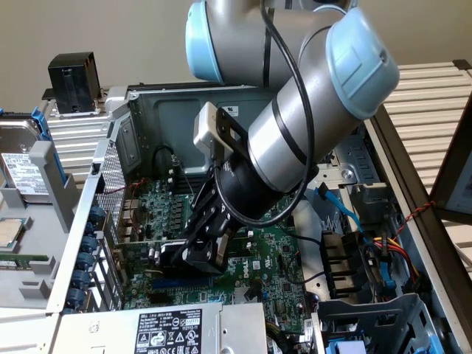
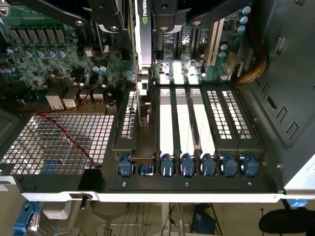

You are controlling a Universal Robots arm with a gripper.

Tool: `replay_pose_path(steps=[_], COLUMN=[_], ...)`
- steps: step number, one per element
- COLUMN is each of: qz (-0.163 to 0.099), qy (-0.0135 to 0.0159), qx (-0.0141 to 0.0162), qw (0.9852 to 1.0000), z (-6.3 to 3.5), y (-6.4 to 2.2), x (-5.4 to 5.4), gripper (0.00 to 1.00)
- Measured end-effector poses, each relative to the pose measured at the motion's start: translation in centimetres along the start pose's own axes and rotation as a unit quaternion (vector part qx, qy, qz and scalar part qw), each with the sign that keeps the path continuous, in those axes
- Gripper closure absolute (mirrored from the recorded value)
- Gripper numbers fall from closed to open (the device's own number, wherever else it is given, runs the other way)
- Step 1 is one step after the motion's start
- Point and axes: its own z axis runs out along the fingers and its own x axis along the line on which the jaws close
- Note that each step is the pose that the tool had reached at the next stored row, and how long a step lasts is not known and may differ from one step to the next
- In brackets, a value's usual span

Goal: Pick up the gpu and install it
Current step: 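Insert the gpu into the slot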

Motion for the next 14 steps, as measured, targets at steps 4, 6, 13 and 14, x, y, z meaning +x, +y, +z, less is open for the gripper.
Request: replay_pose_path(steps=[4, 6, 13, 14], qz=[0.000, 0.000, 0.001, 0.001], qy=[0.0001, 0.0003, 0.0014, 0.0015], qx=[0.0000, 0.0000, 0.0001, 0.0001], qw=[1.0000, 1.0000, 1.0000, 1.0000], z=[0.02, 0.03, 0.07, 0.07], y=[0.01, 0.03, 0.04, 0.03], x=[-0.06, -0.07, -0.07, -0.07], gripper=[0.73, 0.73, 0.73, 0.73])
